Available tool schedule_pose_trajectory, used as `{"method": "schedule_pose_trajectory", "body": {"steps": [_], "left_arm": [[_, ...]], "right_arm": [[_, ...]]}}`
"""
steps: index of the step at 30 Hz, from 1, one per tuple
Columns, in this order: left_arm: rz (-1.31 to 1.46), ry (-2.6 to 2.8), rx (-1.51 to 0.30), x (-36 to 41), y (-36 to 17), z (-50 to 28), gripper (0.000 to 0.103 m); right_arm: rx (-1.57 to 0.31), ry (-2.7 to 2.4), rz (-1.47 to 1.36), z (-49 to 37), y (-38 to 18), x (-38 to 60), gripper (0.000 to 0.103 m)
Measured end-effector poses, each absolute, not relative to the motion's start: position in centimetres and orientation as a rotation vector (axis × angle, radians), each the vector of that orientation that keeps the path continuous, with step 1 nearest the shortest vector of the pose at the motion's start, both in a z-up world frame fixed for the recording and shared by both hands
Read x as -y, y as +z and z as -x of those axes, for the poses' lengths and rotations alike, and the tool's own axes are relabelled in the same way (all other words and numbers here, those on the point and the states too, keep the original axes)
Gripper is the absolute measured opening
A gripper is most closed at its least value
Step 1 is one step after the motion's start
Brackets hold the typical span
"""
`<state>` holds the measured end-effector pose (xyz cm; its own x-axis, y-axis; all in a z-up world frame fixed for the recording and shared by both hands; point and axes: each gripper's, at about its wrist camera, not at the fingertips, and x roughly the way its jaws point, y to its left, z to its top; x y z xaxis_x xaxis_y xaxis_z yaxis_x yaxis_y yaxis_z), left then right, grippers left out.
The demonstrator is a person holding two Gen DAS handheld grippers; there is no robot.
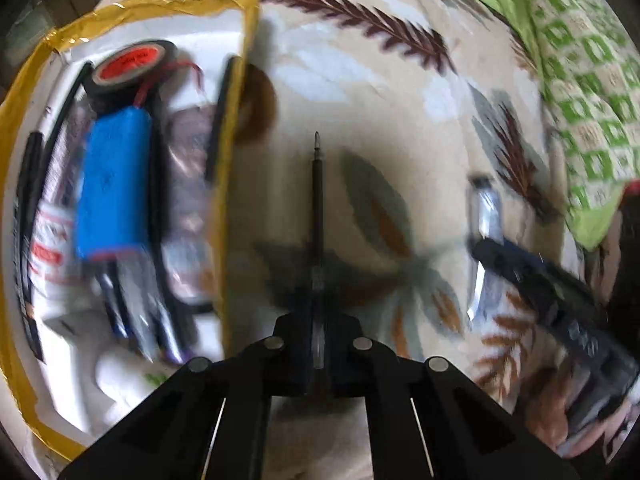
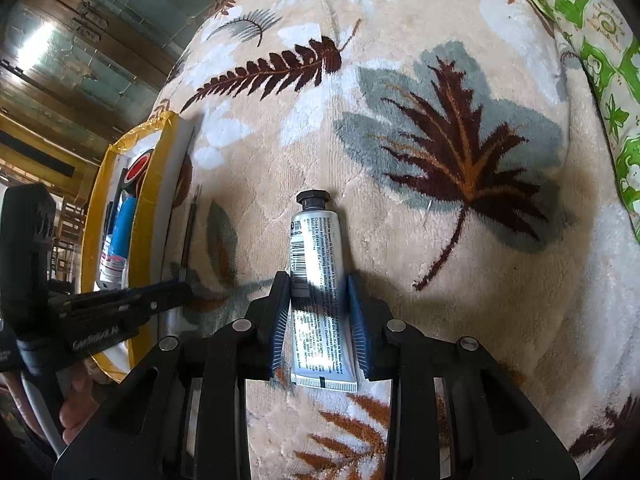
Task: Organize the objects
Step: 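Carry the silver tube and thin black pen over the tray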
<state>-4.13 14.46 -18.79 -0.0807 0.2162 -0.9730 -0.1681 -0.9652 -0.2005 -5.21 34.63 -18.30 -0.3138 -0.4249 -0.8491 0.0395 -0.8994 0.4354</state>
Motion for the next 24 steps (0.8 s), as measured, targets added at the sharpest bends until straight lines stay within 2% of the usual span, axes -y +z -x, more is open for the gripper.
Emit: {"method": "schedule_pose_trajectory", "body": {"steps": [5,10,12,13,16,18,24], "left_arm": [[1.918,2.043,0.031,-16.1,-19.0,0.2,0.004],[1.889,2.092,0.0,-16.9,-18.5,1.6,0.004],[1.898,2.091,-0.017,-17.3,-18.8,2.4,0.004],[1.908,2.088,-0.016,-17.4,-18.9,2.6,0.004],[1.893,2.095,-0.079,-18.2,-18.9,2.6,0.003],[1.866,2.104,-0.055,-18.0,-18.7,2.4,0.003],[1.781,2.087,0.146,-15.8,-18.0,0.6,0.002]], "right_arm": [[0.502,-2.27,-1.628,5.3,-18.5,-35.0,0.029],[0.522,-2.266,-1.639,5.4,-18.5,-35.0,0.031],[0.53,-2.248,-1.631,5.5,-18.5,-34.9,0.04],[0.528,-2.241,-1.63,5.5,-18.5,-34.8,0.04],[0.454,-2.254,-1.638,5.6,-18.5,-34.0,0.04],[0.388,-2.296,-1.657,5.6,-18.5,-33.7,0.028],[0.478,-2.232,-1.657,4.5,-17.8,-33.6,0.028]]}}
